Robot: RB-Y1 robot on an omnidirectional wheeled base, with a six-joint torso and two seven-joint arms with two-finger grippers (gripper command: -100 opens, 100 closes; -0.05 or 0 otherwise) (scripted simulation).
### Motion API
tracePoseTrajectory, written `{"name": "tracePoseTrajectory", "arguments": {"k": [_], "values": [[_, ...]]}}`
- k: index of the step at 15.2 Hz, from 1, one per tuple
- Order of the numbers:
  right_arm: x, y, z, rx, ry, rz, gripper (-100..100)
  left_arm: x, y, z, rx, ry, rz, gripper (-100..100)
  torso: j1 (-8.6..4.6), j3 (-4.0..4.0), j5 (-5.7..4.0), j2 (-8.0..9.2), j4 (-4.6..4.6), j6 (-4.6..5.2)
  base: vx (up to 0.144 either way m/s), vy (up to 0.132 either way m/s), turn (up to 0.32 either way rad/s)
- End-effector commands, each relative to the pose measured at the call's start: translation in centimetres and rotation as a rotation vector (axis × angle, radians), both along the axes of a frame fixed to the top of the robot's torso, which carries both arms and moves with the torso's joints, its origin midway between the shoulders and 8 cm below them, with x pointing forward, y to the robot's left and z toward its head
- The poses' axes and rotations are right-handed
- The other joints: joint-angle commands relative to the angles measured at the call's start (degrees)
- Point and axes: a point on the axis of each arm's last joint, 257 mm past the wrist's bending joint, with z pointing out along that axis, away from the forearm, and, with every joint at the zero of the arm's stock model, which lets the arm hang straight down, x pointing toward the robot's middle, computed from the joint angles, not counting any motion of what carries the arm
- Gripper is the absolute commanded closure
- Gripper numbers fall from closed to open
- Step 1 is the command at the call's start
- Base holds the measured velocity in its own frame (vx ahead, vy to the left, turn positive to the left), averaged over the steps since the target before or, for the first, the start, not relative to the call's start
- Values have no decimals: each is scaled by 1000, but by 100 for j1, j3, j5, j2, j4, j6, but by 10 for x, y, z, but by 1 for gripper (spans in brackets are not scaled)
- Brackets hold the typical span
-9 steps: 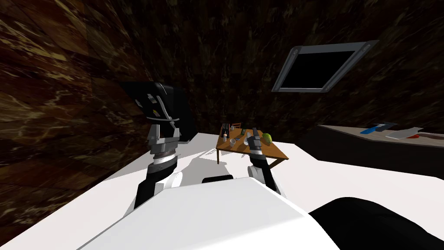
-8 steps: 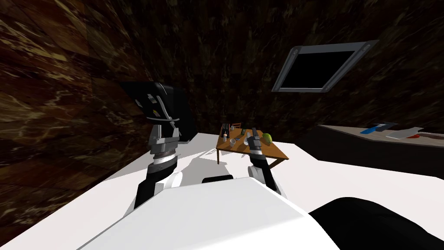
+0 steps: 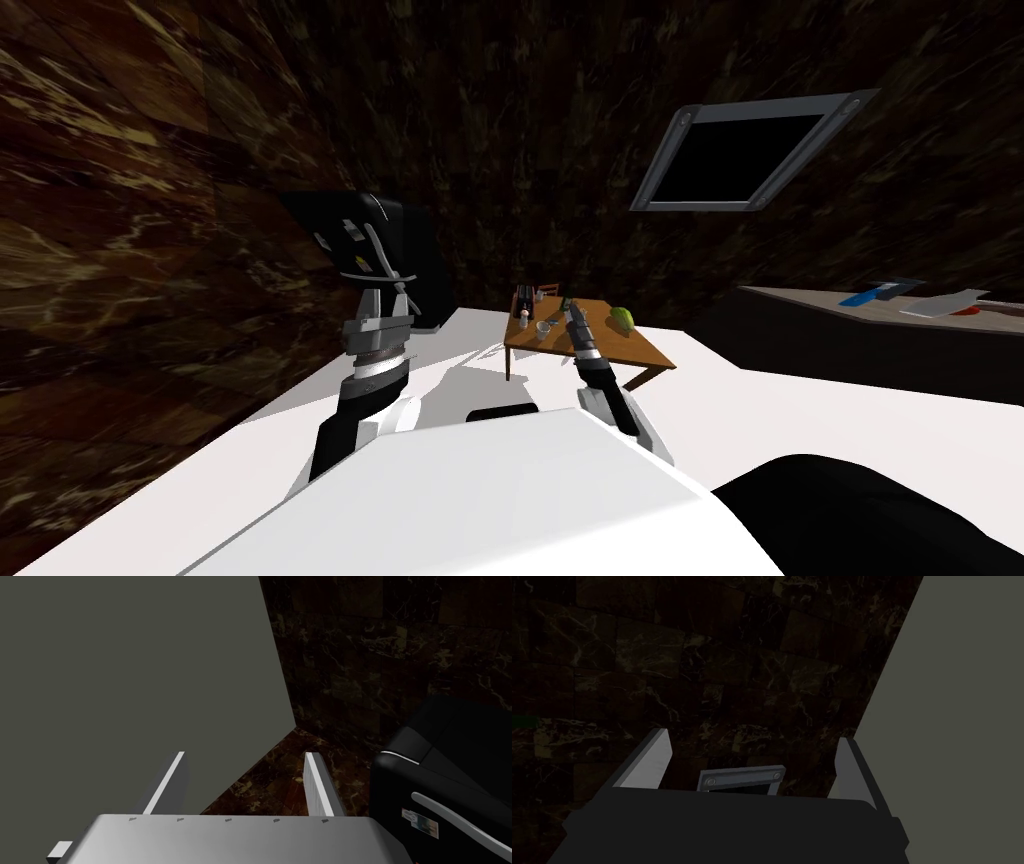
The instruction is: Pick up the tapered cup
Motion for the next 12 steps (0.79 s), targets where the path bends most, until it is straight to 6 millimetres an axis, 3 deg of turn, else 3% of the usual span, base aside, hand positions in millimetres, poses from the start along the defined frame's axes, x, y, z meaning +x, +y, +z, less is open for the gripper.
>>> {"name": "tracePoseTrajectory", "arguments": {"k": [1, 12], "values": [[3, 0, -10, -42, 25, 8, -100, 0, 0, 0, 0, 0, 0, 0, 0, 0, 0, 0, 0, 0, 62, 99, -12], [12, -18, -111, -392, 236, 47, -100, 0, 0, 0, 0, 0, 0, 0, 11, -11, 3, -19, -4, 0, 80, 133, -17]]}}
